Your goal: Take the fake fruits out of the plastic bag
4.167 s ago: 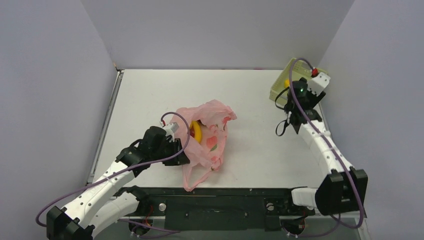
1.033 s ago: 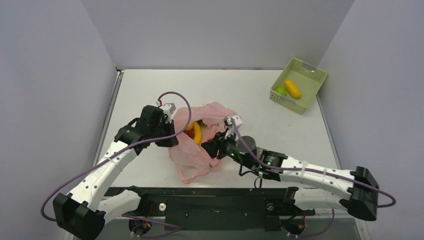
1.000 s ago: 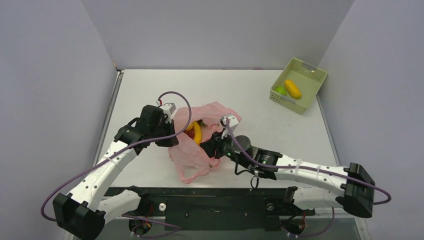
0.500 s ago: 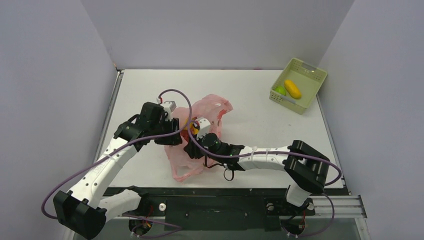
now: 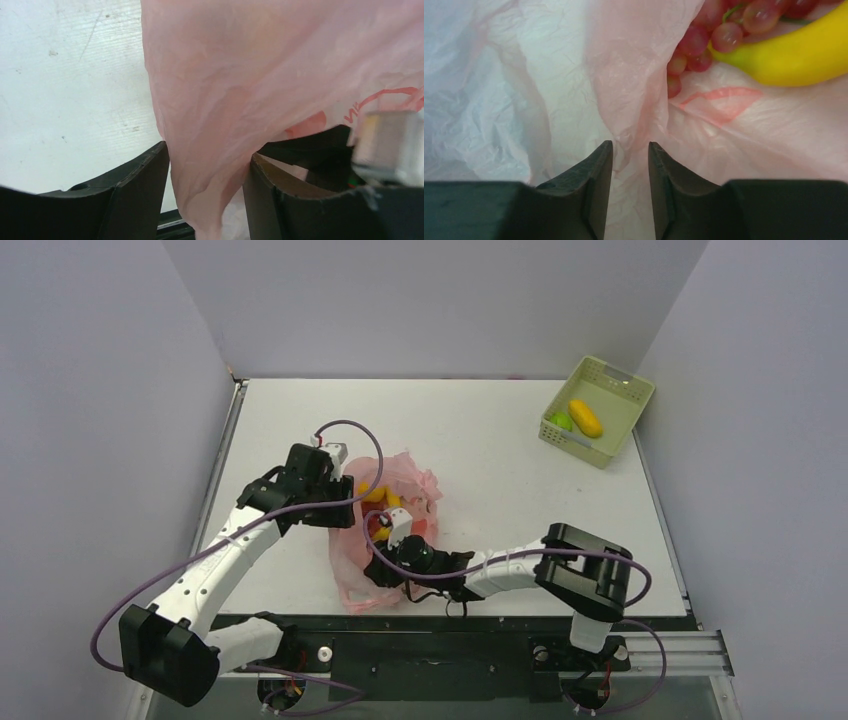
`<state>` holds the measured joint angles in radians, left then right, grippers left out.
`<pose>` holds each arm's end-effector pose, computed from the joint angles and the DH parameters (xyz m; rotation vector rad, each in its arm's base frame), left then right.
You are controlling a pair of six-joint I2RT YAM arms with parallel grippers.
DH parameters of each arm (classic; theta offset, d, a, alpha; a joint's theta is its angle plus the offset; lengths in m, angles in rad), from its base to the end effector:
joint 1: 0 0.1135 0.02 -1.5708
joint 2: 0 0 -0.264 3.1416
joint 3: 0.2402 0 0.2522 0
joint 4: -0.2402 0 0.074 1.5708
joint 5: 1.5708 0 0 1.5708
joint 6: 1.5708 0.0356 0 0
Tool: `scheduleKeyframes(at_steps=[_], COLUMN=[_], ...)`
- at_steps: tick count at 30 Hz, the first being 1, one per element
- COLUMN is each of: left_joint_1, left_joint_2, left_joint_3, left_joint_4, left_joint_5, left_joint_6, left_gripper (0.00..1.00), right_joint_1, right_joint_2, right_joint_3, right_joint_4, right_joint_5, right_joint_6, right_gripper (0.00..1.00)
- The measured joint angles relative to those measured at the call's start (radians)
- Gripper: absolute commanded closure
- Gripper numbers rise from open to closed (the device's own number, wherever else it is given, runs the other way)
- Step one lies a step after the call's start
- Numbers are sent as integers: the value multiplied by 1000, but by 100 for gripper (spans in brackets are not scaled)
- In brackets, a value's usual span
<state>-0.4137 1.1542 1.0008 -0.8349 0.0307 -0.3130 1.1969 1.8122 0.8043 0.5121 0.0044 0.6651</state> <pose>0.2053 -0.0913 0.2853 0.1423 2.5863 -0.3131 0.1320 0.3360 0.1426 -0.5941 2.1930 1.0834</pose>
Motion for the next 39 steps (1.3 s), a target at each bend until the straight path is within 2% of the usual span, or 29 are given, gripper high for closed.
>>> scheduleKeyframes(at_steps=[2,7,10,13,17,22,26,30,31,35,39], left_joint_1=[5,8,8,9,9,9,9,9,9,10,10], left_joint_2=[0,14,19,11,-20,-28,-19,-3,-5,-21,-76], left_joint_3=[0,0,-4,-22,-69,-88,-88,-96,-102,-132,-165], left_joint_4=[7,21,45,81,126,153,156,152,152,159,196], left_joint_5=[-5,-22,-38,-50,-64,-84,-84,-82,-80,-68,-41], left_joint_6=[16,56,69,79,89,101,113,115,117,139,161], left_gripper=[56,72,82,86,100,100,100,100,100,100,100], right_joint_1=[0,-1,-5,-11,-12,54,150,198,194,149,89], right_joint_2=[-63,-282,-349,-356,-298,-111,42,32,16,-77,-187], right_joint_3=[-12,13,54,82,107,110,108,59,48,12,-3], right_joint_4=[-45,-180,-229,-268,-303,-229,-218,-191,-190,-190,-182], right_joint_5=[24,146,229,301,323,304,341,397,406,427,427], right_joint_6=[-9,-60,-83,-112,-154,-148,-120,-108,-109,-111,-103], right_gripper=[59,53,50,53,64,84,88,87,83,71,66])
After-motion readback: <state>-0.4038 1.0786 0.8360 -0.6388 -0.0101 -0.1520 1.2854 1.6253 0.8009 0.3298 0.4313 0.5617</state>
